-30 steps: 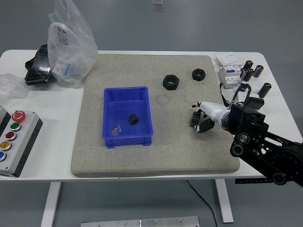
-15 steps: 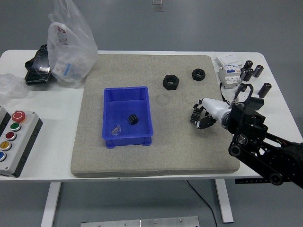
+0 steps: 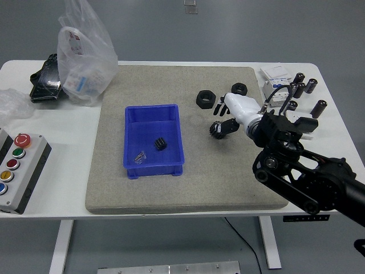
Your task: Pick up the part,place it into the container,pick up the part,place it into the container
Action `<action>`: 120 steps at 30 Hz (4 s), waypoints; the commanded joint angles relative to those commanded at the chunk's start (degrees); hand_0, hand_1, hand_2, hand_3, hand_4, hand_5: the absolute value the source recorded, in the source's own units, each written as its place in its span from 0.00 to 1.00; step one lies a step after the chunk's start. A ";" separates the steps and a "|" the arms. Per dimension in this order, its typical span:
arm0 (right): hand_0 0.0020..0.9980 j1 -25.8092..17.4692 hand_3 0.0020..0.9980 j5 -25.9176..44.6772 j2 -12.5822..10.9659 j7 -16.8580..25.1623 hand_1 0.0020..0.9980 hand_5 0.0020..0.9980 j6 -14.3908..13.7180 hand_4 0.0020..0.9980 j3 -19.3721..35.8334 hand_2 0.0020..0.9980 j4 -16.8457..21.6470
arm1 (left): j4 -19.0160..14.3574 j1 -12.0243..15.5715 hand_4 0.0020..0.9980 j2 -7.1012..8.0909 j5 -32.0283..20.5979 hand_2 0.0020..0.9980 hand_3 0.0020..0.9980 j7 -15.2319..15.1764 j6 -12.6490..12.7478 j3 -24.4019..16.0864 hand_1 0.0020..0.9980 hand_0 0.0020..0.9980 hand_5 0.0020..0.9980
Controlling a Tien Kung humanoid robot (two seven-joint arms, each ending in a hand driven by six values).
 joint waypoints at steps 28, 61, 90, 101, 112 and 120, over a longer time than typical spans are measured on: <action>0.44 2.17 0.99 0.40 1.86 0.00 0.84 0.33 7.12 0.87 -2.18 0.92 -10.20 | 0.00 0.09 0.52 0.04 0.62 0.60 0.68 0.56 -0.25 -0.54 0.69 0.75 0.00; 0.27 1.70 0.54 1.16 3.51 0.00 0.59 0.16 -6.75 0.64 -6.36 0.44 -15.22 | 0.00 0.06 0.51 -0.05 -0.59 0.60 0.67 -0.57 0.20 0.20 0.68 0.74 0.00; 0.41 2.78 0.97 -3.26 1.99 0.00 0.83 0.38 5.02 0.83 -3.05 0.92 -5.04 | 0.00 0.15 0.50 -0.08 -0.31 0.59 0.66 -0.62 0.62 0.04 0.67 0.74 0.00; 0.45 1.37 1.00 -0.23 1.63 0.00 0.87 0.43 7.54 0.90 -2.99 0.97 -9.95 | 0.00 0.12 0.50 -0.08 -0.41 0.59 0.66 -0.70 0.57 0.14 0.67 0.73 0.00; 0.34 1.44 0.71 2.21 2.92 0.00 0.68 0.27 3.03 0.72 -5.91 0.66 -14.75 | 0.00 0.01 0.49 -0.08 -0.83 0.59 0.66 -0.92 0.54 0.46 0.67 0.73 0.00; 0.32 1.26 0.64 3.46 3.32 0.00 0.62 0.12 0.56 0.58 -7.30 0.54 -15.45 | 0.00 0.03 0.49 -0.04 -0.97 0.59 0.66 -1.22 0.67 0.46 0.67 0.73 0.00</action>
